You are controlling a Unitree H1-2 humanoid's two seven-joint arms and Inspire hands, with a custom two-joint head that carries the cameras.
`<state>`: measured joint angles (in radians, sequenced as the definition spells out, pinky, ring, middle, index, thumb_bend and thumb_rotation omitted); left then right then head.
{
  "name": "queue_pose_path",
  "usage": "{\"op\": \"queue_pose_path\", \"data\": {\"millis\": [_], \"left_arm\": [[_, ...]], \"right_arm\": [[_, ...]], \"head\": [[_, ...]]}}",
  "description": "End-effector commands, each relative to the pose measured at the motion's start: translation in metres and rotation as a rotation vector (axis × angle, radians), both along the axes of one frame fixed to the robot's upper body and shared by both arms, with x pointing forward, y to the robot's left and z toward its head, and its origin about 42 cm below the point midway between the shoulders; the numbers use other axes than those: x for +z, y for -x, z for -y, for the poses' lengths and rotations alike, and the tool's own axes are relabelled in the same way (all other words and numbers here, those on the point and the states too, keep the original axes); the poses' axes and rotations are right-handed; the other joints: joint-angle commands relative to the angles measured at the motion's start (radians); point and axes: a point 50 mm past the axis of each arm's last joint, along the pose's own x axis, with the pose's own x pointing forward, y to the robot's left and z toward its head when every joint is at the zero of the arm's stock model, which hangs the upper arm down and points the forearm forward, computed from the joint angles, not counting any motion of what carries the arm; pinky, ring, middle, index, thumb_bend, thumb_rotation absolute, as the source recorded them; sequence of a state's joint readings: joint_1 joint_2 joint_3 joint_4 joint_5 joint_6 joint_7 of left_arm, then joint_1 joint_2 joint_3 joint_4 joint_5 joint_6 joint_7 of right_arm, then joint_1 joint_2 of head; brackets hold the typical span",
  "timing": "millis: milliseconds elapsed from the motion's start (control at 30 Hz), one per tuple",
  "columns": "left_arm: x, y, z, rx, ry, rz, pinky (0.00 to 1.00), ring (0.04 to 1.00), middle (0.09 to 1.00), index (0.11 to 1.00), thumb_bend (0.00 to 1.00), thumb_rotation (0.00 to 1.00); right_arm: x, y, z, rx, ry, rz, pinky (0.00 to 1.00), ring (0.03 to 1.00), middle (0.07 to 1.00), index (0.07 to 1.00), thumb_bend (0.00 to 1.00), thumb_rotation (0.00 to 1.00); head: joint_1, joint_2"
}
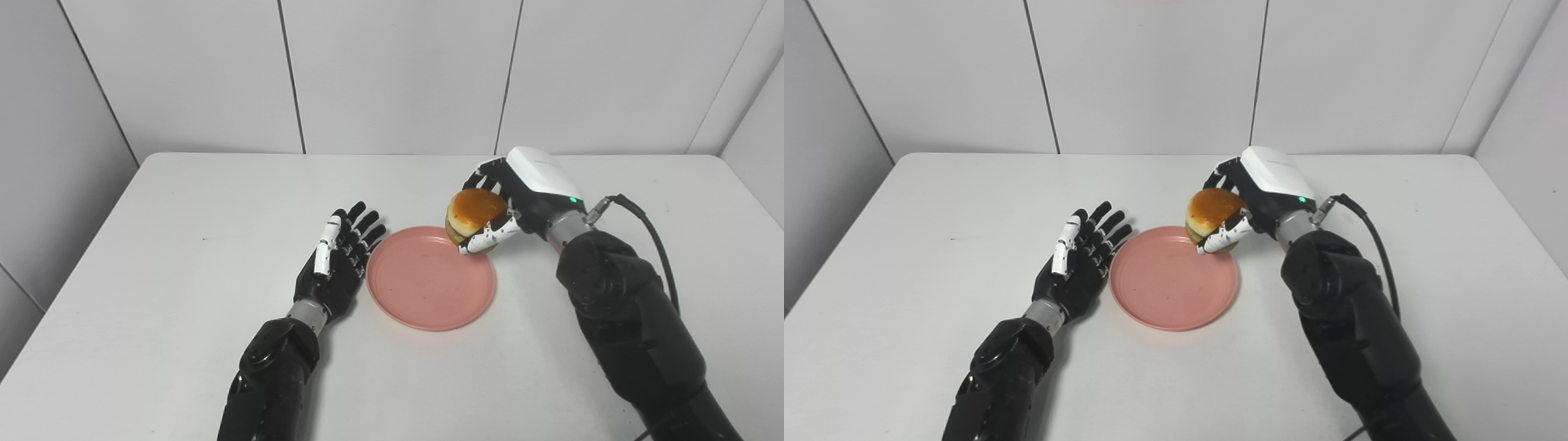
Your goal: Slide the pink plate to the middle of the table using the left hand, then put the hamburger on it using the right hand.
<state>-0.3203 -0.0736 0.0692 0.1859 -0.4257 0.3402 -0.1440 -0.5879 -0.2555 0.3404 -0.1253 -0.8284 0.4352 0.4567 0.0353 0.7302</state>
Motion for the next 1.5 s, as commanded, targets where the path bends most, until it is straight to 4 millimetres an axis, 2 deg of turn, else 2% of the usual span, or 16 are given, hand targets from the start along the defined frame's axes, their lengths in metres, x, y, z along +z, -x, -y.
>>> {"op": "queue_pose_path", "data": {"millis": [0,100,400,600,767,900,1067,1467], "left_arm": [[-0.010,0.001,0.005,-0.011,-0.029,-0.066,0.95,0.935,0.947,0.948,0.34,1.00],[-0.009,0.001,0.006,-0.014,-0.033,-0.066,0.94,0.932,0.947,0.951,0.34,1.00],[-0.007,0.001,0.005,-0.021,-0.048,-0.059,0.93,0.926,0.940,0.949,0.35,1.00],[-0.006,0.002,0.003,-0.020,-0.045,-0.063,0.94,0.930,0.943,0.949,0.35,1.00],[-0.005,0.002,0.002,-0.021,-0.048,-0.066,0.94,0.932,0.942,0.951,0.35,1.00],[-0.004,0.003,0.002,-0.019,-0.046,-0.068,0.94,0.932,0.943,0.950,0.35,1.00],[-0.004,0.003,0.001,-0.019,-0.046,-0.068,0.94,0.932,0.943,0.952,0.35,1.00],[-0.004,0.002,0.000,-0.019,-0.049,-0.066,0.95,0.934,0.946,0.951,0.36,1.00]], "right_arm": [[0.024,-0.005,-0.011,0.036,-0.005,0.106,0.25,0.338,0.420,0.524,0.52,0.00],[0.017,-0.005,-0.024,0.063,-0.011,0.088,0.26,0.353,0.426,0.525,0.52,0.00],[-0.004,0.001,-0.051,0.104,0.005,0.051,0.22,0.309,0.404,0.520,0.52,0.00],[-0.018,0.000,-0.053,0.122,0.009,0.031,0.22,0.299,0.400,0.512,0.52,0.00],[-0.026,-0.002,-0.053,0.114,0.023,0.012,0.28,0.370,0.467,0.488,0.53,0.00],[-0.032,-0.003,-0.054,0.091,0.045,-0.022,0.26,0.351,0.436,0.501,0.53,0.00],[-0.037,-0.004,-0.054,0.075,0.073,-0.043,0.28,0.375,0.450,0.497,0.53,0.00],[-0.047,-0.005,-0.051,0.065,0.097,-0.077,0.25,0.349,0.422,0.507,0.53,0.00]], "head": [[0.003,0.004],[0.002,0.009],[-0.014,0.019],[-0.021,0.025],[-0.026,0.029],[-0.030,0.033],[-0.034,0.036],[-0.043,0.038]]}}
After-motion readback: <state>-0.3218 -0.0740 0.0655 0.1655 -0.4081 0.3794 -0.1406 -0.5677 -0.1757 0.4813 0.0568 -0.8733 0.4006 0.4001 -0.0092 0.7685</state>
